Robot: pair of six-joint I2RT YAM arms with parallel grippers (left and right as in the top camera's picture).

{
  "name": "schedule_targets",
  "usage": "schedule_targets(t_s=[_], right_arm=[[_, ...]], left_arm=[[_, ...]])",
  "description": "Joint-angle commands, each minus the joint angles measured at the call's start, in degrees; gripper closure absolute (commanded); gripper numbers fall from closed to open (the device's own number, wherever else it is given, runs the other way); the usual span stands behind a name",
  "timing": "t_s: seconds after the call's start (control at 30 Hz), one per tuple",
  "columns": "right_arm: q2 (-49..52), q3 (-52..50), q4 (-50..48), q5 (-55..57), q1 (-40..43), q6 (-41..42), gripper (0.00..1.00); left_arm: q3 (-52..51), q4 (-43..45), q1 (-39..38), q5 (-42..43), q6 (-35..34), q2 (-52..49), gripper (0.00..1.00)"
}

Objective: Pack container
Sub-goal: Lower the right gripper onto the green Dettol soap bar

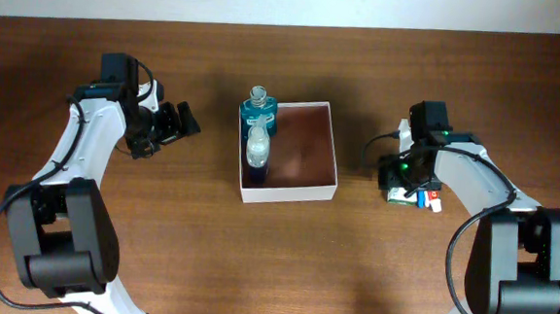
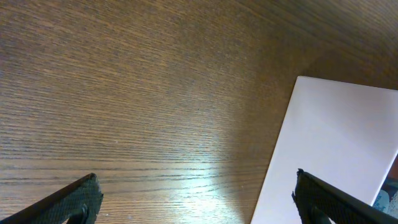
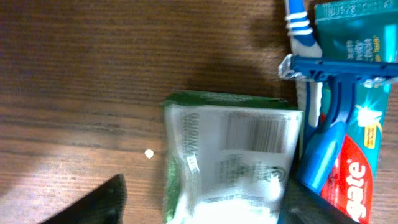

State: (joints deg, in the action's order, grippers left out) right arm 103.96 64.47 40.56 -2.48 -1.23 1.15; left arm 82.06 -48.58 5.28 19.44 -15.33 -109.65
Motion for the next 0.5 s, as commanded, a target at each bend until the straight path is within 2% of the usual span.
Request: schedule_targets(t_s=[0.0, 0.03, 0.17, 0.2, 0.27, 0.4, 0.47], right_arm=[[0.7, -0.6, -0.1, -0.1, 0.2, 0.0, 0.44], [0.7, -0.6, 0.0, -0.1, 0.2, 0.0, 0.5], [0.7, -0.6, 0.5, -0.1, 0.2, 0.0, 0.5], [0.7, -0.6, 0.6, -0.1, 0.2, 0.0, 0.41], [0.7, -0.6, 0.6, -0.1, 0.2, 0.0, 0.34], [0.7, -0.6, 0.3, -0.1, 0.2, 0.0, 0.34], [0.7, -0.6, 0.1, -0.1, 0.2, 0.0, 0.38]], left_arm=[[-0.3, 0.1, 0.1, -0.4, 0.7, -1.0, 0.01], [-0.3, 0.1, 0.1, -0.4, 0.7, -1.0, 0.01], [-0.3, 0.1, 0.1, -0.4, 0.7, -1.0, 0.01], [-0.3, 0.1, 0.1, -0.4, 0.7, -1.0, 0.01], [-0.3, 0.1, 0.1, -0.4, 0.7, -1.0, 0.01], [-0.3, 0.1, 0.1, -0.4, 0.7, -1.0, 0.0], [-0.3, 0.1, 0.1, -0.4, 0.7, -1.0, 0.01]])
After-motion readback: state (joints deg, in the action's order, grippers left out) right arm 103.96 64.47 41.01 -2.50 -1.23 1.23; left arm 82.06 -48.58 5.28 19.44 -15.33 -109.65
